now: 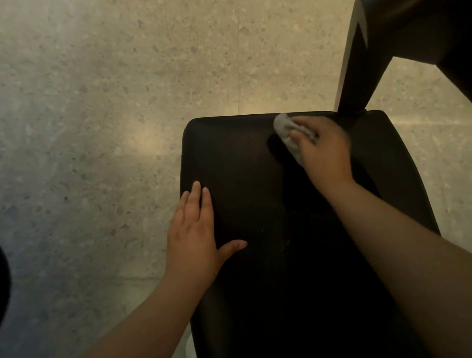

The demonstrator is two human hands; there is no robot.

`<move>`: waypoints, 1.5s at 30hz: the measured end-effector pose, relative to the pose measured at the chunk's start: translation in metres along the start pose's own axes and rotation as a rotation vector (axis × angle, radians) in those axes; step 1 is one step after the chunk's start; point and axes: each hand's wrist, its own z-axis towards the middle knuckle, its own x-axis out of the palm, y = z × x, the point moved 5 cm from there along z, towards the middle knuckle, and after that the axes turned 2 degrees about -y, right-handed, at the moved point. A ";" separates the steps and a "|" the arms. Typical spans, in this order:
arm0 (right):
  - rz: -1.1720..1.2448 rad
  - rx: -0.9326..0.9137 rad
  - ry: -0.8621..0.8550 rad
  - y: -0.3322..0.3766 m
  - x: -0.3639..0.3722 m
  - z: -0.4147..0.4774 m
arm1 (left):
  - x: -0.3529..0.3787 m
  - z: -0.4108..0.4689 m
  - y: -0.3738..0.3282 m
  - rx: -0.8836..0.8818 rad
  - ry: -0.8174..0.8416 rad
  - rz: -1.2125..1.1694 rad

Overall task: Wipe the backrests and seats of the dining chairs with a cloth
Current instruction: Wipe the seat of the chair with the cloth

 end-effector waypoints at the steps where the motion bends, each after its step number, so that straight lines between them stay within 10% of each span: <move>1: -0.015 0.032 0.002 0.000 0.007 0.005 | 0.000 0.000 0.000 0.002 -0.002 -0.004; 10: 0.101 -0.019 0.221 0.005 0.034 -0.054 | 0.002 0.000 0.002 0.008 -0.001 -0.017; 20: 0.068 -0.002 0.033 0.025 0.057 -0.002 | 0.004 -0.001 0.007 0.031 -0.030 -0.085; 27: 0.070 -0.111 0.363 0.016 0.055 -0.074 | -0.009 -0.025 0.026 0.065 -0.040 -0.305; 33: 0.060 -0.027 0.058 0.019 0.040 -0.019 | -0.005 -0.047 0.038 0.037 -0.037 -0.333; 42: -0.010 -0.235 0.404 0.024 0.063 -0.105 | -0.006 -0.048 0.049 -0.007 -0.047 -0.432; 45: 0.009 -0.265 0.206 0.033 0.053 -0.069 | -0.006 -0.053 0.054 -0.030 -0.036 -0.460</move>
